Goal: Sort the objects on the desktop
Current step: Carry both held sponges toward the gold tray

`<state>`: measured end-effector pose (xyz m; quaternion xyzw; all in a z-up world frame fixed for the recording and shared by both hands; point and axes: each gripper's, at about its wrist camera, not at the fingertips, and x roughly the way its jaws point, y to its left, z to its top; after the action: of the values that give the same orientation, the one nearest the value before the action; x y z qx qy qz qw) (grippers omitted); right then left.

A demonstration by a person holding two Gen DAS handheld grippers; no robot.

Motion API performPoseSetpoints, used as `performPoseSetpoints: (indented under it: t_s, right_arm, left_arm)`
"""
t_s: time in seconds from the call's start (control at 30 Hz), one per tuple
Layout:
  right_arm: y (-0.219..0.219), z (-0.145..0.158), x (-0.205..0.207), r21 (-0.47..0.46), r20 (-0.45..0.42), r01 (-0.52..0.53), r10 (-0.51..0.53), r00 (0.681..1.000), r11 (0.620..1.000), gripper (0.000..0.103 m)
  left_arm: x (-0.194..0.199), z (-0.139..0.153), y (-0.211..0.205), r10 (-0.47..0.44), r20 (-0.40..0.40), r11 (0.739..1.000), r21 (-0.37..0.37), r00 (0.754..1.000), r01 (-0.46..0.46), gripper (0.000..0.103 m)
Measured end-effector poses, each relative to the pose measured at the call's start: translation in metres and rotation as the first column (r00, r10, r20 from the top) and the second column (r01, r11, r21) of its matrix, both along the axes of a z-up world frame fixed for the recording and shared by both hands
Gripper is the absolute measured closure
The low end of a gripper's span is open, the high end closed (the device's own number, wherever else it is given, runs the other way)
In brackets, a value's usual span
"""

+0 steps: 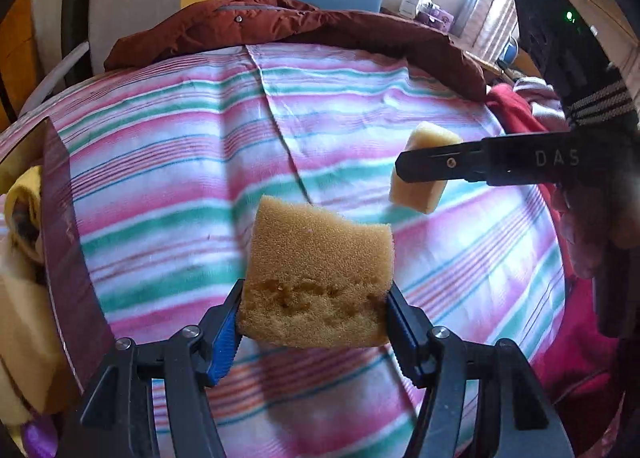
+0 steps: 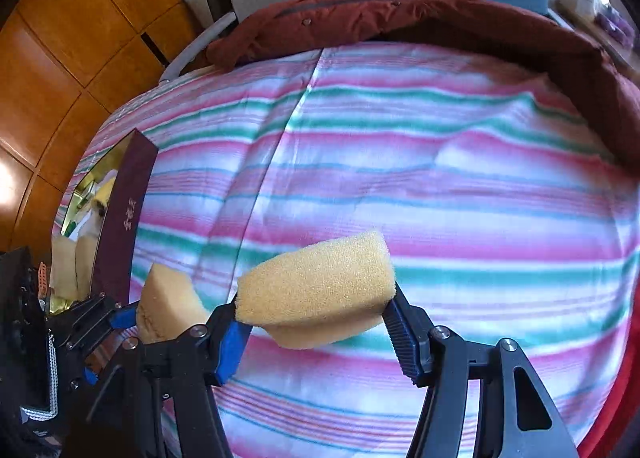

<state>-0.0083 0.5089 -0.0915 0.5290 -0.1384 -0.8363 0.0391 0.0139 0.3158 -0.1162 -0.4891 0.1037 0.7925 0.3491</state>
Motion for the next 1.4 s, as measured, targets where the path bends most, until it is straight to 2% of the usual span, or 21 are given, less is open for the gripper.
performPoseSetpoints:
  t_s: [0.13,0.33,0.83,1.07,1.4]
  right_arm:
    - [-0.017,0.002,0.011,0.012,-0.014,-0.019,0.019,1.000,1.000,0.041]
    - [-0.038,-0.002,0.022,0.043,-0.004,-0.024,0.024,1.000,0.999,0.041]
    - [-0.053,-0.016,0.044,0.053,0.034,0.036,-0.038,0.999,0.998,0.041]
    - [-0.057,-0.021,0.053,0.043,0.047,0.062,-0.064,0.997,0.997,0.042]
    - [-0.066,-0.021,0.061,-0.004,0.020,0.091,-0.091,0.996,0.996,0.043]
  left_arm:
    - [0.004,-0.010,-0.004,-0.004,-0.002,1.000,-0.022,1.000,0.004,0.038]
    - [0.013,-0.013,-0.009,-0.016,-0.040,1.000,-0.013,0.999,0.015,0.037]
    - [0.027,-0.011,-0.019,-0.024,-0.102,1.000,-0.006,0.994,0.023,0.037]
    - [0.034,-0.002,-0.023,-0.039,-0.120,0.999,0.012,0.992,0.041,0.037]
    - [0.048,0.031,-0.034,-0.041,-0.212,0.997,0.050,0.976,0.052,0.037]
